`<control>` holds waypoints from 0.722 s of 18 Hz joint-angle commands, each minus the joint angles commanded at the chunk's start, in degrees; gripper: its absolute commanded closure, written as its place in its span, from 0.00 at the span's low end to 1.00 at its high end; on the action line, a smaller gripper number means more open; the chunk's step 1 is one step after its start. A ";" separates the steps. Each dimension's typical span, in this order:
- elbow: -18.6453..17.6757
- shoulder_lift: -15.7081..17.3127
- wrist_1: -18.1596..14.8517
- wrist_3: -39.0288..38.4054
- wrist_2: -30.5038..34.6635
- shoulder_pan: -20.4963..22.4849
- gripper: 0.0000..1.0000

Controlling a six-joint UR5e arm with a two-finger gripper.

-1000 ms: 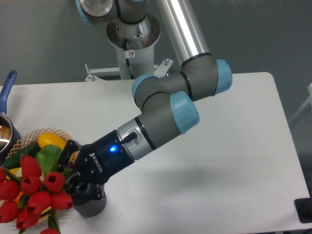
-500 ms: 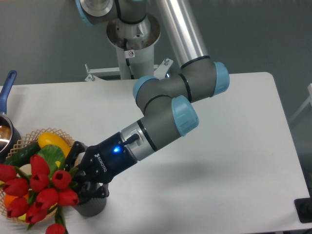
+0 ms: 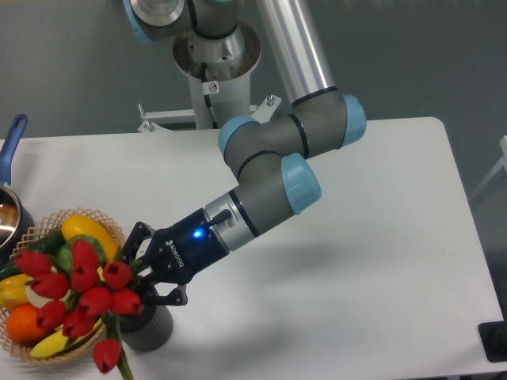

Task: Insert the flowers into the vase
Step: 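Straighten the tulips upright in the vase and open the gripper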

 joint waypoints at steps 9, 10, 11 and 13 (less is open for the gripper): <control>-4.75 0.97 0.00 2.64 1.67 -0.09 0.73; -5.11 0.97 0.00 2.73 1.93 -0.09 0.72; -5.28 0.97 0.00 2.82 2.11 -0.09 0.69; -5.98 0.97 0.00 4.39 2.11 -0.09 0.61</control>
